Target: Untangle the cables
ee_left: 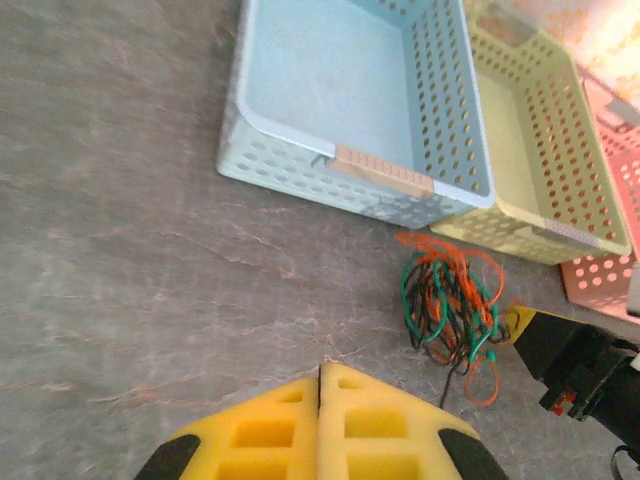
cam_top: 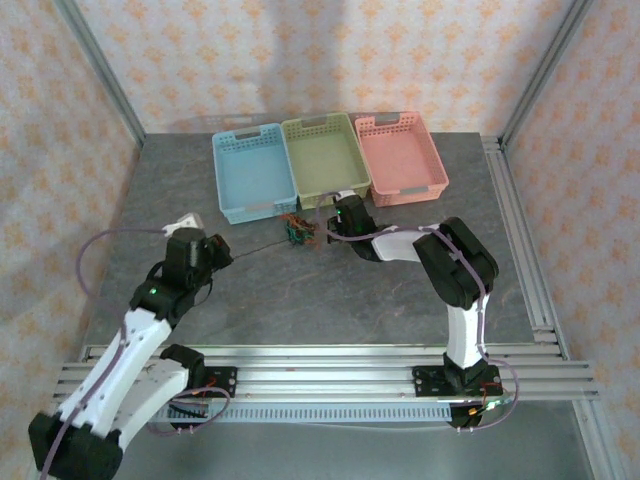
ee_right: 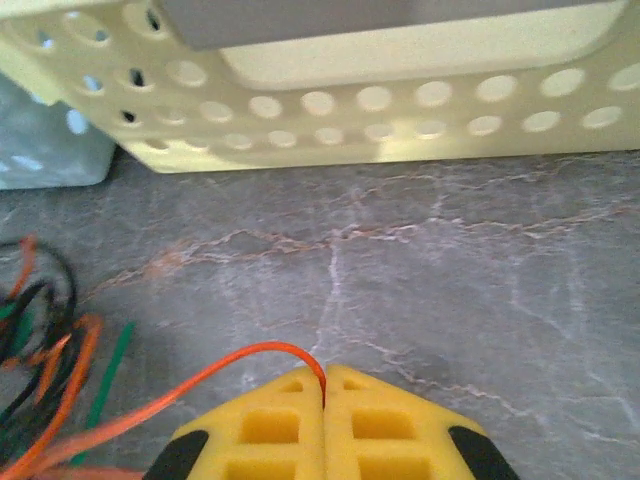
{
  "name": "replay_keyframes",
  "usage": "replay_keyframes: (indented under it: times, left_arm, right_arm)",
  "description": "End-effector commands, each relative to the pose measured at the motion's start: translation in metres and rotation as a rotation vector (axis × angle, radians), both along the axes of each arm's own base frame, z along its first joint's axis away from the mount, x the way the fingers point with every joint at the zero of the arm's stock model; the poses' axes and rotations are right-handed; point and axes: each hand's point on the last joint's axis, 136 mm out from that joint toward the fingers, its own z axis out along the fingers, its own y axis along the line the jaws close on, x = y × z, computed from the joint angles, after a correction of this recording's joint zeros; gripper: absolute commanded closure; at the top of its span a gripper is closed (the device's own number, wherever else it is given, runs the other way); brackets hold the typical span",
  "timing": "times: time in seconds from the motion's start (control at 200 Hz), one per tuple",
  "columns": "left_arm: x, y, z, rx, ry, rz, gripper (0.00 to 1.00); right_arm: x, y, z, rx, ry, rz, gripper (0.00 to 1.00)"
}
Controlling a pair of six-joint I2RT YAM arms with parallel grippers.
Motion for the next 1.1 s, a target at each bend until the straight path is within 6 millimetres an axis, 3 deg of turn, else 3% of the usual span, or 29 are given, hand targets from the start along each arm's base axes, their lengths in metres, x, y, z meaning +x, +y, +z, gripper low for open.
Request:
replay_keyframes:
  times: [0.0,0.315,0.591,1.096]
  left_arm:
    - [-0.030,0.028,0.031,0.063,-0.028,0.096,1.00]
    - [-0.072,0.059,0.133,0.088,-0.239,0.196,1.00]
    - [-0.113,0.108,0.204,0.235,-0.340,0.401,1.00]
    - [-0.161,0.143,0.247,0.354,-0.365,0.538,1.00]
  right_arm:
    - [0.007,-0.016,0.016,-0.026,-0.049,-0.087,1.00]
    - [0.008,-0.025,0.013,-0.071,-0.047,-0.120,1.00]
    - [0.012,-0.041,0.016,-0.091,-0.065,-0.185,1.00]
    - [0.013,-0.077,0.012,-0.079,-0.045,-0.328,1.00]
